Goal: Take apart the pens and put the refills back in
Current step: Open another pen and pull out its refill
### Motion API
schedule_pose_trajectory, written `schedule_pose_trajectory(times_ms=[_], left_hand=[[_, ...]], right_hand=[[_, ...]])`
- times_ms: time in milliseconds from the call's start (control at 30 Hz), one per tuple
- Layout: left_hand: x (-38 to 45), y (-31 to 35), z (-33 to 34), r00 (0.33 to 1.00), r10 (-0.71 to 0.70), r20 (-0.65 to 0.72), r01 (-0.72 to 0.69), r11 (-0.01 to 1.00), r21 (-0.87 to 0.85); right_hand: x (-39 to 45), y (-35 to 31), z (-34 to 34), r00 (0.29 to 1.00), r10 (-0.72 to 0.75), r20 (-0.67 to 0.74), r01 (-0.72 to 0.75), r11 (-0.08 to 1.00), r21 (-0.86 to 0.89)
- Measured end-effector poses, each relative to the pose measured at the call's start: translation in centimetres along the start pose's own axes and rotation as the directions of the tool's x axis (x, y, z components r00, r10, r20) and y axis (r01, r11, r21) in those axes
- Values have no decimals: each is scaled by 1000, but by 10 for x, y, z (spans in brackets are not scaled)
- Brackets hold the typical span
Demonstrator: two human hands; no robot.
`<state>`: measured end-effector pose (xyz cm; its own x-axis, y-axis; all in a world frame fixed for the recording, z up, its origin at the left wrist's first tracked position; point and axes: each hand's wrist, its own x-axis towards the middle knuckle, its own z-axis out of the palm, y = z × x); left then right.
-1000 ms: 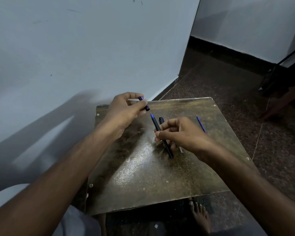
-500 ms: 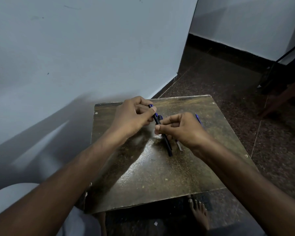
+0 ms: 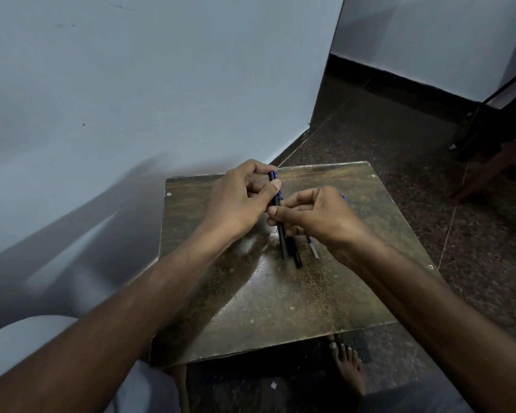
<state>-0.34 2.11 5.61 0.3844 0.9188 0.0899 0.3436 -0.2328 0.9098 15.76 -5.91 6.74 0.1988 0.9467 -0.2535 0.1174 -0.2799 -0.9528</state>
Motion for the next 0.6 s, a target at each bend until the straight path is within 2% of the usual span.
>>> schedule_pose_trajectory(times_ms=[100,167,233,300,400,600], left_hand=[[3,1,-10,997,-74,12,75,984,-160],[5,-1,-18,991,-131,23,133,972,-193],[7,-6,-21,982,-184,51,190,967,-171],[7,-10,-19,971,-218,101,226,971,-79],[8,-14,-15,964,-219,150,207,974,90],[10,-17,-10,966,-212,146,191,971,142]], right_hand=[[4,-5,-10,997,-65,-31,56,969,-239],[6,-3,-17,970,-205,-132,109,849,-516],[6,1,-18,932,-332,-148,132,687,-715],[5,4,-13,934,-338,-118,127,623,-772],[6,9,-3,957,-265,-115,57,562,-825],[10,5,7,964,-223,-144,-8,518,-856]])
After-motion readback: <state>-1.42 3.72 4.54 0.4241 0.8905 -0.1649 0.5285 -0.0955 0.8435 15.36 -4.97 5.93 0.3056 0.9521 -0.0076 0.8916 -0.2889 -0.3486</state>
